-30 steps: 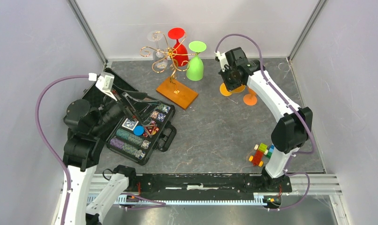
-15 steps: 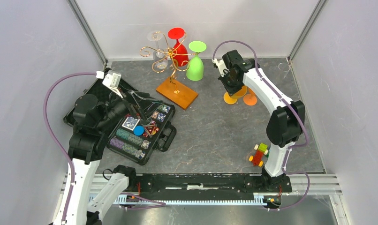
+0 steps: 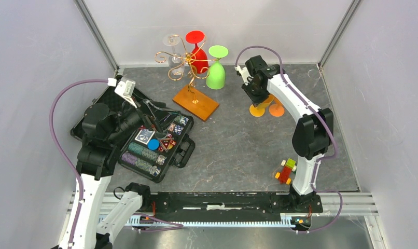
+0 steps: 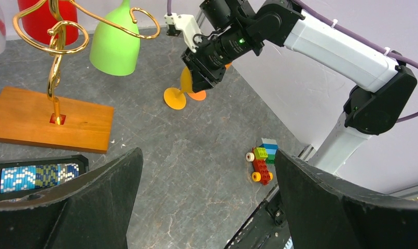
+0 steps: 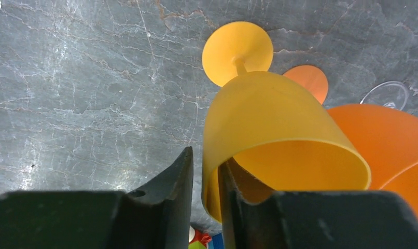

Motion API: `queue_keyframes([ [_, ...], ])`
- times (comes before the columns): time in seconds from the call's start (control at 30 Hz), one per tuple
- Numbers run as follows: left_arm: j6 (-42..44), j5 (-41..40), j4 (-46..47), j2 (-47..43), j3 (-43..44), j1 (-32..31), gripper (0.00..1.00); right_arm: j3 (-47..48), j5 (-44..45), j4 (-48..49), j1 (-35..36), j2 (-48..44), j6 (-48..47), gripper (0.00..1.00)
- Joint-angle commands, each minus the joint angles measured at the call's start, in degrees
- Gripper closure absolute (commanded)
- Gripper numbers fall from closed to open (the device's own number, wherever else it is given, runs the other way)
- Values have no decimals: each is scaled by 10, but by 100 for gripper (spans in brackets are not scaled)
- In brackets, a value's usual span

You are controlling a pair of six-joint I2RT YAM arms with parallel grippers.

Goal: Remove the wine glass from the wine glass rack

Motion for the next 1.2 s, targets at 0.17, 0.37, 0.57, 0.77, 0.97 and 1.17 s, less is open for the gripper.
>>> queue_keyframes([
  [0.17,20,2,24,5,3,-1,0,72,53,49,-3,0,-2,61],
  [0.37,18,-7,24,12,6,-1,0,84,23,89,-3,-20,9,52],
  [0.57,19,-27,20,12,11,-1,0,43,-7,168,-4,-101,42,41],
  [0.77,19,-73,21,14,13,-2,0,-60,-70,318,-5,-204,169,35],
  [0.97,8,-122,46,11,1,-1,0,-252,-114,610,-5,-307,406,34],
  [1.17,9,-149,54,4,-10,-1,0,-380,-124,860,-5,-316,665,30],
])
